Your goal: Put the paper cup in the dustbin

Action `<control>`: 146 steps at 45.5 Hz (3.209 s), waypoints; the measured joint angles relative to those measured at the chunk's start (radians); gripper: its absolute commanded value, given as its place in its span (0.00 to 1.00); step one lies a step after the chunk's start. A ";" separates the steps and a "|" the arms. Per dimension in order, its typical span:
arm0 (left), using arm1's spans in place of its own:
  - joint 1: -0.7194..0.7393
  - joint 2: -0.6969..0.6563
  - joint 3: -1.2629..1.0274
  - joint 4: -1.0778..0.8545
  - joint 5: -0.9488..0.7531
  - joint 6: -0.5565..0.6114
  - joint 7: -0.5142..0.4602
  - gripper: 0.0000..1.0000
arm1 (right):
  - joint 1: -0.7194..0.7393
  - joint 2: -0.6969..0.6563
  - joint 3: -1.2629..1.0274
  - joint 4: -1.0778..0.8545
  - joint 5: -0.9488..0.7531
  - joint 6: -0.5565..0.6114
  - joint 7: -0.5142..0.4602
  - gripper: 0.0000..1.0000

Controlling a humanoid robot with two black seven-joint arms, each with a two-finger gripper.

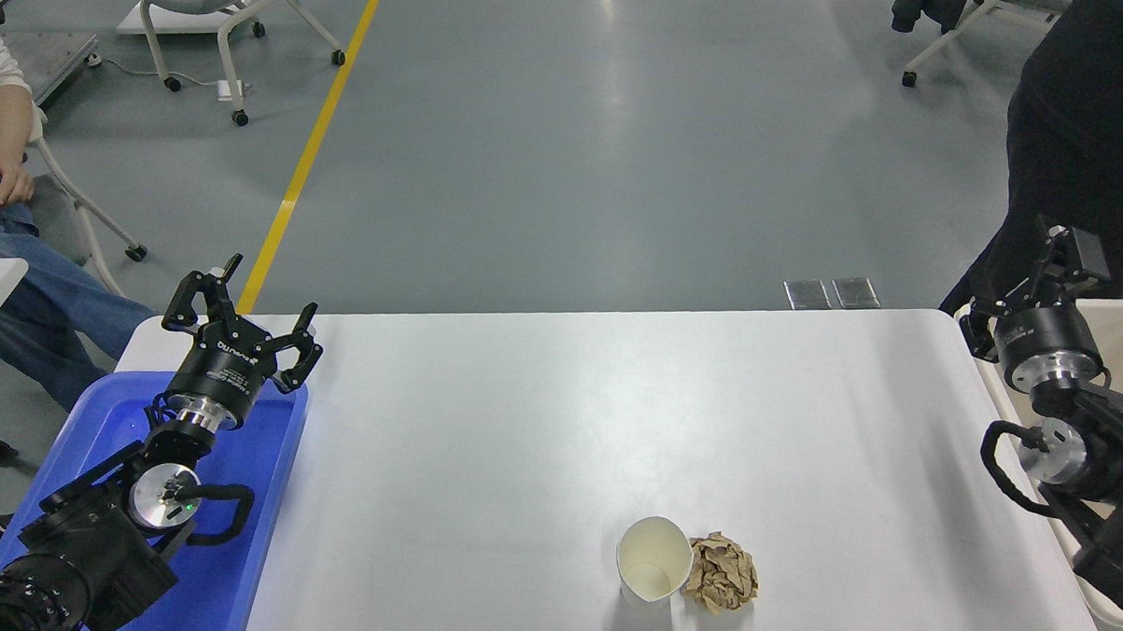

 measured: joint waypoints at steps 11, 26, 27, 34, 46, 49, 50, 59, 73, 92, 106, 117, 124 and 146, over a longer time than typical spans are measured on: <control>0.000 0.000 0.000 0.000 0.000 0.000 0.000 1.00 | 0.027 0.000 0.001 -0.001 0.001 0.006 0.000 0.99; 0.000 0.000 0.000 0.000 -0.001 0.000 0.000 1.00 | 0.091 -0.006 -0.017 0.002 0.001 0.011 0.000 0.99; 0.000 0.000 0.000 0.000 -0.001 0.000 0.000 1.00 | 0.101 -0.007 -0.029 0.003 0.001 0.011 0.000 0.99; 0.000 0.000 0.000 0.000 -0.001 0.000 0.000 1.00 | 0.177 -0.035 -0.148 0.006 0.001 0.012 0.000 0.99; 0.000 0.000 0.000 0.000 -0.001 0.000 0.000 1.00 | 0.396 -0.110 -0.529 0.006 0.001 0.006 -0.001 0.99; 0.000 0.000 0.000 0.000 -0.001 0.000 0.000 1.00 | 0.459 -0.124 -0.641 0.006 0.000 0.007 -0.002 0.99; 0.000 0.000 0.000 0.000 -0.001 0.000 0.000 1.00 | 0.477 -0.128 -0.671 0.006 0.000 0.008 -0.003 0.99; 0.000 0.000 0.000 0.000 0.000 0.000 0.000 1.00 | 0.677 -0.149 -0.993 0.011 -0.010 0.049 -0.005 0.99; 0.000 0.000 0.000 0.000 0.000 0.000 0.000 1.00 | 0.865 -0.142 -1.277 0.023 -0.121 0.163 -0.007 0.99; 0.000 0.000 0.000 0.000 -0.001 0.000 0.000 1.00 | 1.010 -0.143 -1.405 0.154 -0.534 0.354 -0.004 0.99; 0.000 0.000 0.000 0.000 -0.001 0.000 0.000 1.00 | 1.084 -0.130 -1.438 0.326 -0.828 0.436 0.000 0.99; 0.000 0.000 0.000 0.000 0.000 0.000 0.000 1.00 | 1.114 0.007 -1.538 0.387 -0.938 0.457 0.001 0.99; 0.000 0.000 0.000 0.000 0.000 0.000 0.000 1.00 | 1.108 0.116 -1.590 0.377 -0.965 0.461 0.001 0.99; 0.000 0.000 0.000 0.000 0.000 0.000 0.000 1.00 | 1.042 0.290 -1.704 0.351 -1.020 0.463 0.001 0.99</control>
